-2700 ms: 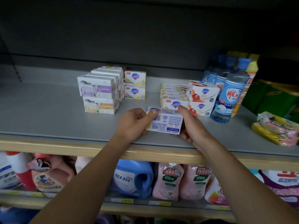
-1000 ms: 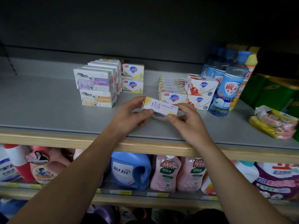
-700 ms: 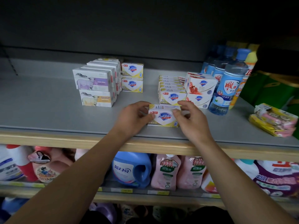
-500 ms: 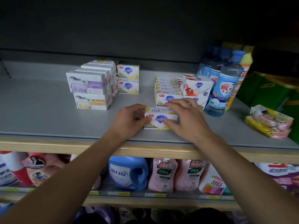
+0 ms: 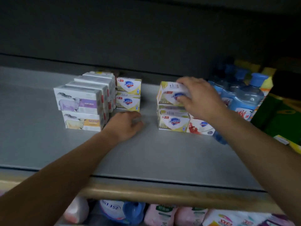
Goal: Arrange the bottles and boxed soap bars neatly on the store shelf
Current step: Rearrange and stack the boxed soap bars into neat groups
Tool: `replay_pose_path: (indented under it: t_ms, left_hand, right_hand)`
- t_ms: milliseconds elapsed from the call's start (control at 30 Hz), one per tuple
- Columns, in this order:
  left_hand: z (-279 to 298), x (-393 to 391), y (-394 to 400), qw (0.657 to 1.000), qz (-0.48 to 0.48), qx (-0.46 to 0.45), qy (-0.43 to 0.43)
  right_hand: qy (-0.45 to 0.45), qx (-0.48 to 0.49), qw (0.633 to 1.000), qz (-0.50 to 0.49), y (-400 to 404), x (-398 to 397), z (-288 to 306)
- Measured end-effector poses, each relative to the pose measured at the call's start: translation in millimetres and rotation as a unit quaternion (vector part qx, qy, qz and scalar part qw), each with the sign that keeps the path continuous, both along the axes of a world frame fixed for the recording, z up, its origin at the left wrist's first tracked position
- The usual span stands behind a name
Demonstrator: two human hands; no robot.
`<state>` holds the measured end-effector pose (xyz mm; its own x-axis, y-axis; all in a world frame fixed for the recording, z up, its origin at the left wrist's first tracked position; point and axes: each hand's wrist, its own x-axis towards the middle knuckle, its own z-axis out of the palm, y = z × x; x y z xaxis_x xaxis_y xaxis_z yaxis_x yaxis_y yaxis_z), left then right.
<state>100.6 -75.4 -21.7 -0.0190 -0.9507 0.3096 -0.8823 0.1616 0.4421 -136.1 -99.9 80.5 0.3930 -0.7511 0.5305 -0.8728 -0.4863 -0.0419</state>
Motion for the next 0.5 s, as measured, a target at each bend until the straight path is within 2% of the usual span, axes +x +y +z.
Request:
replay_pose_path:
  t_ms: [67,167,333,500]
  left_hand:
    - [-6,-1,-11,0.998,-0.004,0.027,-0.051]
    - [-18,1,-22,0.996,-0.021,0.056,-0.073]
    - [-27,6,-28,0.996,-0.046,0.024,-0.074]
    - [-29,9,-35,0.997,-0.059,0.004,-0.053]
  right_hand:
    - [0.012,-0.024,0.999,-0.024,-28,5,17]
    - [0.028,-0.001,0.996,-0.085,-74,19,29]
    - [0.148,0.009,0.969,-0.196,-136,45,22]
    - [0.150,0.078,0.953,-0.252,-170,58,7]
